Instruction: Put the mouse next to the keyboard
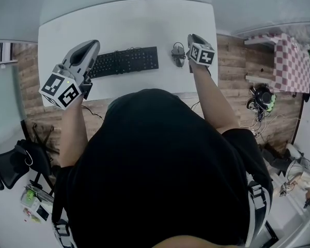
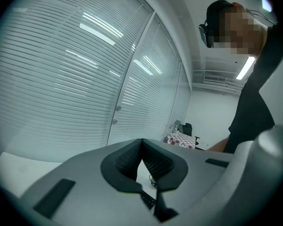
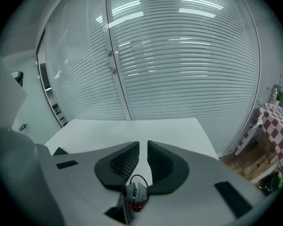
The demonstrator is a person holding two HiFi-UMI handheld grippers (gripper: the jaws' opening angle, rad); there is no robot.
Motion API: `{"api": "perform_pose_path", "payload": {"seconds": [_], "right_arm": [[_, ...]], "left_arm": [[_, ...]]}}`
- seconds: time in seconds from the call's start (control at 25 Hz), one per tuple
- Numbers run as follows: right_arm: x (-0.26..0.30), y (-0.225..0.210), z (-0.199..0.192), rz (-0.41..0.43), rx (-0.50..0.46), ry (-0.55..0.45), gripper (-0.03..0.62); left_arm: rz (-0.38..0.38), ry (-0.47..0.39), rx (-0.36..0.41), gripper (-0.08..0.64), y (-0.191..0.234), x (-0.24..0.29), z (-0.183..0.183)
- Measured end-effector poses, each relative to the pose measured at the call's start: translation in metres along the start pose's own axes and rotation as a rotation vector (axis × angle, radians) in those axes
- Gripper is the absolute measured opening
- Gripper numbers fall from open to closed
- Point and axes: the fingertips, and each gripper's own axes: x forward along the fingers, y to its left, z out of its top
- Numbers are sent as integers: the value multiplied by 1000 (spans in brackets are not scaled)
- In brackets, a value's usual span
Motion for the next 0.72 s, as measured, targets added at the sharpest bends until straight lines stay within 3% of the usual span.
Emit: {"api": "perform_pose_path", "payload": {"seconds": [0.72], "right_arm": [[-59,36,81,158,-53,-166,74]], "left_arm": [[17,-20,9,21,-41,2,-2]]}}
